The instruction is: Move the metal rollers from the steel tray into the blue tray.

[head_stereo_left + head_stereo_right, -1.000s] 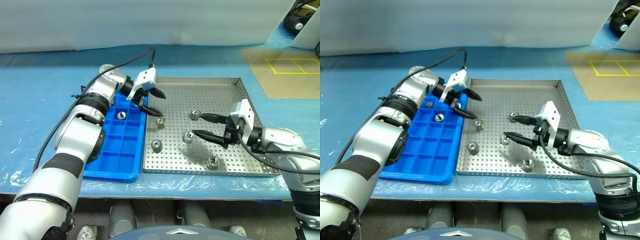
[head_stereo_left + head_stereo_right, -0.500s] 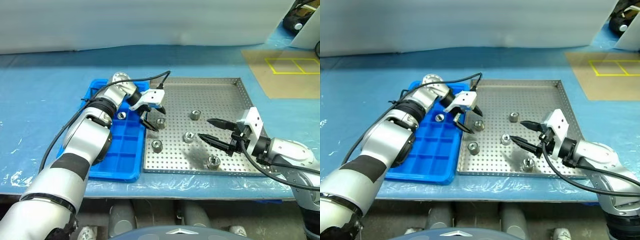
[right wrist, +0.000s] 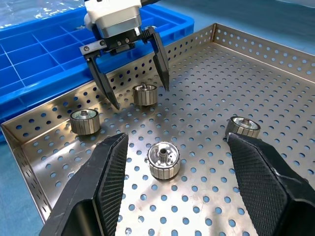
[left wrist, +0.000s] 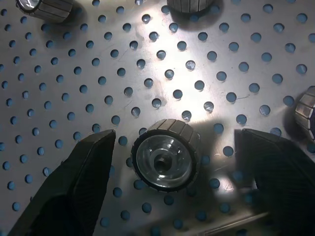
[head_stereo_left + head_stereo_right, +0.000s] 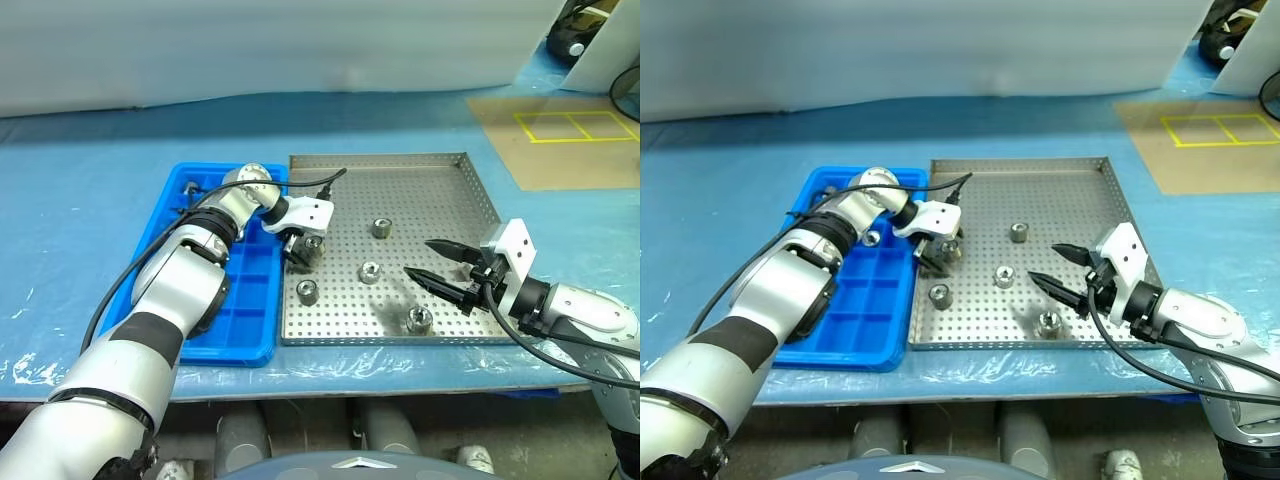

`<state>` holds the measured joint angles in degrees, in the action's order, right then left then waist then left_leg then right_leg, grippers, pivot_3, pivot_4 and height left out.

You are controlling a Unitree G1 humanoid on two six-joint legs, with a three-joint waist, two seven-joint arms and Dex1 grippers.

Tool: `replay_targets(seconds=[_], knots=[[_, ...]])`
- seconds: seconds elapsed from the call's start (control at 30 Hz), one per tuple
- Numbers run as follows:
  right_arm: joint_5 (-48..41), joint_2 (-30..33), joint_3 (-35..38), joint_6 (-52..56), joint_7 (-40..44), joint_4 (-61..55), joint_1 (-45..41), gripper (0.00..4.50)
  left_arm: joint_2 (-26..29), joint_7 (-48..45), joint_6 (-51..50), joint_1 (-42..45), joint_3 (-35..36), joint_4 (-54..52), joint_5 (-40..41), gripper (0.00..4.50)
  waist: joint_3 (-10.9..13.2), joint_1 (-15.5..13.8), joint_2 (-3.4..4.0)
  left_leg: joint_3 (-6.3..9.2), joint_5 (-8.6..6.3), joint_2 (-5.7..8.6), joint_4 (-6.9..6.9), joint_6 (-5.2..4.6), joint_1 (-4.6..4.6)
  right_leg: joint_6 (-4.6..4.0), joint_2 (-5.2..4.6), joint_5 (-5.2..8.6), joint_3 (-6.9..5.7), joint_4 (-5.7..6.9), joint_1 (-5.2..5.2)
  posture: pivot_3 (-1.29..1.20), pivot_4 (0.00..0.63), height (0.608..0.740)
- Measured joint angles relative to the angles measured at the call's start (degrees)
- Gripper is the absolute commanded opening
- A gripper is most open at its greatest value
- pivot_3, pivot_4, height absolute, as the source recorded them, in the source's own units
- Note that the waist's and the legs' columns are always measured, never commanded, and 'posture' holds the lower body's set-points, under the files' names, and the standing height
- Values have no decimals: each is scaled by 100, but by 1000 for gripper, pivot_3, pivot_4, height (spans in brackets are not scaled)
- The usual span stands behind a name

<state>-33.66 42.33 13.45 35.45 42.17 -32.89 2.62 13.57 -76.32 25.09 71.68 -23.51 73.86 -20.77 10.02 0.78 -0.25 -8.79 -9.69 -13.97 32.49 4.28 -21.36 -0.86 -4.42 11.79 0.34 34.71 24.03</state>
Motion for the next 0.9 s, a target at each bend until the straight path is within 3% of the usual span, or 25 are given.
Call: replay_targets(seconds=[0.17,0.33,0.43,0.53,0.6,0.9], knots=[[86,0,-10,-51,-61,1,-2,3329,4,40,-48,4,-58,0,-121,4345,-7,10,3,0,0,6,0,0,9,5,0,-1,-1,0,-4,-523,150,740],[123,0,-13,-112,-82,4,-9,3384,4,41,-43,4,-23,0,-143,2814,-12,14,7,0,-1,6,-2,0,10,6,0,0,-2,0,-4,-518,150,740],[139,0,-20,-126,-87,7,-31,3384,5,142,-55,4,-22,1,-165,2814,-13,13,9,0,-1,8,-2,-1,10,6,0,0,-3,-1,-4,-514,150,740],[173,-1,-41,-149,-94,20,-116,3384,6,191,-57,3,-26,3,-181,2286,-14,12,10,-1,-1,10,-2,-1,11,7,-1,0,-3,-1,-4,-510,150,740],[196,-2,-72,-160,-96,50,-165,3384,2,192,-58,3,-22,5,-179,1694,-15,11,10,0,-1,10,-2,-1,10,8,-2,1,-4,-1,-4,-506,150,740],[303,-19,-191,-258,-84,243,-376,3384,54,139,-190,-4,165,28,-51,1694,-15,13,10,0,-3,10,-12,-3,6,7,-1,0,-4,-8,1,-472,150,740]])
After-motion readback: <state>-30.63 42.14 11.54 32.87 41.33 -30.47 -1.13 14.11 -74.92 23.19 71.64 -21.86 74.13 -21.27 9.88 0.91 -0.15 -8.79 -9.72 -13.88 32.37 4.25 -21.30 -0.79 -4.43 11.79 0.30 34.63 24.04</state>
